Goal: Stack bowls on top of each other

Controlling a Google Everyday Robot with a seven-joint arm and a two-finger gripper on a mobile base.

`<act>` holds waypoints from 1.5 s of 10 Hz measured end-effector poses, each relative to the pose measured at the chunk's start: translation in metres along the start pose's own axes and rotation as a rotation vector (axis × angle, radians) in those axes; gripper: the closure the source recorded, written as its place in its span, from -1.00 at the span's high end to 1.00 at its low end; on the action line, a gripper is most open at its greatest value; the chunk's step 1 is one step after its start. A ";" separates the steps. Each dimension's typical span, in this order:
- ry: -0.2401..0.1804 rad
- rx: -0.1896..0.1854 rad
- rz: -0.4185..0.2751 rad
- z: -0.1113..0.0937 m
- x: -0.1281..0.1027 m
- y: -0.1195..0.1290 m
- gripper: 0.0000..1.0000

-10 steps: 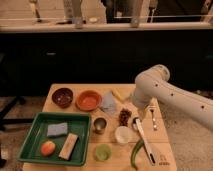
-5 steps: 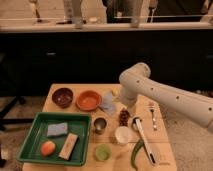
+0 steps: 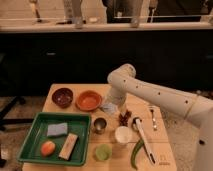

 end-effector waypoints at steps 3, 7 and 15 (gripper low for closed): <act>-0.009 0.009 -0.032 0.015 0.003 -0.026 0.60; -0.018 0.020 -0.057 0.029 0.007 -0.050 0.60; -0.001 0.047 -0.071 0.038 0.010 -0.051 0.60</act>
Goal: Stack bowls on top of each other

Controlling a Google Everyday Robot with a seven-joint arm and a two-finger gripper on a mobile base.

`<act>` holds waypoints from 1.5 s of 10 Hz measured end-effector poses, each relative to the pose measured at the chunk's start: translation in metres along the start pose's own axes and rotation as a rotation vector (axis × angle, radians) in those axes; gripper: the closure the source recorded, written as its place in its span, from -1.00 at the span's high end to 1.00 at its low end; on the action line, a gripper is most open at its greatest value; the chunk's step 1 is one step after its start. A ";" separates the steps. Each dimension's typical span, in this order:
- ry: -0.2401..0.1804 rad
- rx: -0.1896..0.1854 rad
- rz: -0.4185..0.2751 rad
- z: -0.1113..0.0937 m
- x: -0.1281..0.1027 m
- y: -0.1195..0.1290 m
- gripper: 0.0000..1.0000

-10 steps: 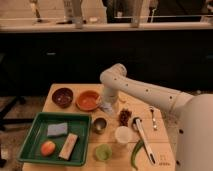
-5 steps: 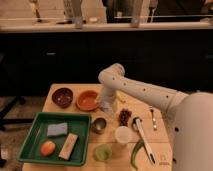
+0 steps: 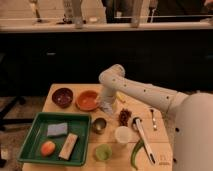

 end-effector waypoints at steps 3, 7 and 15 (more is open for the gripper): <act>0.010 0.022 -0.020 0.006 0.004 -0.001 0.60; 0.029 0.059 -0.068 0.014 0.011 -0.018 0.60; 0.035 0.101 -0.120 0.040 0.024 -0.052 0.60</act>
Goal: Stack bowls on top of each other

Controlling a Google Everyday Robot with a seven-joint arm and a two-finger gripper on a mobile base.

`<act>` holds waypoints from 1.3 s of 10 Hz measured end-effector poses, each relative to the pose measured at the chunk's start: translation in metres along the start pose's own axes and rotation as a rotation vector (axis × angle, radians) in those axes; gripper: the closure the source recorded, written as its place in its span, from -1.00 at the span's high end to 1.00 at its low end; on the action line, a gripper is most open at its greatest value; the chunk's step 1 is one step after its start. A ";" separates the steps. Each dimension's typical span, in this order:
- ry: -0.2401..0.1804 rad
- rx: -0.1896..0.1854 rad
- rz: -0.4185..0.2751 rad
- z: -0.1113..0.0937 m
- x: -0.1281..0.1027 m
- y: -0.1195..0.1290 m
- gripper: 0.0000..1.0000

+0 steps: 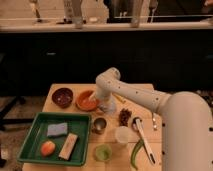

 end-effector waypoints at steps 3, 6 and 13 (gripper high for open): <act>-0.004 0.001 -0.012 0.007 0.005 -0.012 0.60; -0.008 -0.003 -0.015 0.013 0.008 -0.022 0.60; -0.014 -0.024 0.003 0.026 0.013 -0.028 0.60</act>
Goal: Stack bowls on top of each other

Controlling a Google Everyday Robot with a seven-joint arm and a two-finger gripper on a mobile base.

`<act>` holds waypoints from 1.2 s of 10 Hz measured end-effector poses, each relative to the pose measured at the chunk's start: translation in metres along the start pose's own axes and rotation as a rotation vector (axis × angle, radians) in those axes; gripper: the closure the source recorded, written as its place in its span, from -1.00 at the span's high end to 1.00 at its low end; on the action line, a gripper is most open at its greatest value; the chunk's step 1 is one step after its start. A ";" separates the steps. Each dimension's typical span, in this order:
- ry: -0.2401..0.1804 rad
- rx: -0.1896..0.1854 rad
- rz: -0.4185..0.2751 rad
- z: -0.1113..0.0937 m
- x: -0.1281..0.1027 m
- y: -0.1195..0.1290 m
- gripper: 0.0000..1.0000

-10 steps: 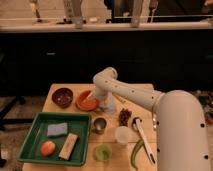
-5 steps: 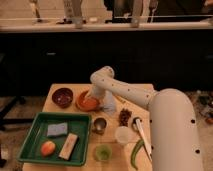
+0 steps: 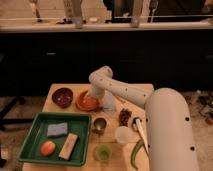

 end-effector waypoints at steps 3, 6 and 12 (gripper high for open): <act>0.000 -0.008 0.006 0.003 0.001 0.001 0.42; 0.000 -0.012 0.011 0.004 0.001 0.003 -0.14; -0.006 -0.024 0.021 0.003 0.002 0.011 -1.00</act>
